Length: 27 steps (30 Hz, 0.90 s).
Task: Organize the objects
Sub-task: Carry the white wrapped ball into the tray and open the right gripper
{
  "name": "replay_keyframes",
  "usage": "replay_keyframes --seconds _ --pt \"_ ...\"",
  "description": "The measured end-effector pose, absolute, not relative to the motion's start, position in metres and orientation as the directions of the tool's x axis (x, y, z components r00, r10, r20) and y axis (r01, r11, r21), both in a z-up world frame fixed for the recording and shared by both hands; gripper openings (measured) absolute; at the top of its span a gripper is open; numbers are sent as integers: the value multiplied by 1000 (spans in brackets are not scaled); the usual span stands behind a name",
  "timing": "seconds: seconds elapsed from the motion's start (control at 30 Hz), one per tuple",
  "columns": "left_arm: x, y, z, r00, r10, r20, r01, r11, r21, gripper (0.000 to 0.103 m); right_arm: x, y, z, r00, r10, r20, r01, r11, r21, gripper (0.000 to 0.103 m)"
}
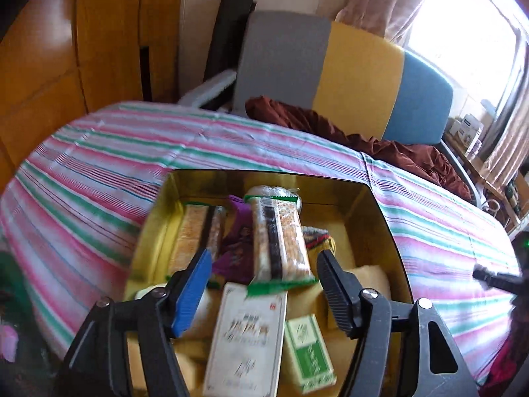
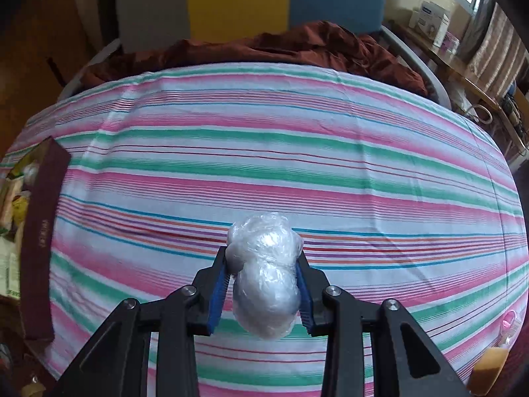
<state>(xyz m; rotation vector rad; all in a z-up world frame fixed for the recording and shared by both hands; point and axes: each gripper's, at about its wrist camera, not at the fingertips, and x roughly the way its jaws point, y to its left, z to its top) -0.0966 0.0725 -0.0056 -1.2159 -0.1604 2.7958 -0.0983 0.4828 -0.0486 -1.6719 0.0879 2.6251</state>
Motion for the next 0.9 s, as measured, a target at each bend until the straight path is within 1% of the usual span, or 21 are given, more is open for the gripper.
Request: replay_keyframes --seconds 0.13,0.23,0.27,0.33,0.47,0.57,0.73,0.9 --pt "-69 69 0 -709 101 -698 -33 -993 -111 72 -83 420 -22 -476 -117 -872 98 -992 79 36" --pt "-52 69 2 -729 72 -681 -34 -997 -69 72 -73 372 -11 -493 -191 -849 209 -973 98 36" --pt "-46 69 3 -735 64 -675 -36 -998 -56 74 -69 356 -8 -497 -213 -841 241 -965 103 36" --pt "-35 68 4 -749 50 -661 -36 -999 -35 77 -61 327 -2 -498 -259 -828 307 -945 111 36" --pt "-19 66 5 -763 22 -646 -23 -1000 -6 78 -47 277 -2 -478 -319 -818 406 -907 116 36" --pt "-12 63 4 -765 13 -644 -9 -1000 -9 83 -39 252 -9 -452 -337 -826 449 -886 115 36" --pt "-3 59 4 -773 -7 -634 8 -1000 1 85 -30 225 -18 -444 -299 -845 491 -870 49 36" --pt "1 53 3 -773 -11 -635 26 -1000 -15 88 -27 203 -28 -448 -240 -861 529 -848 -39 36"
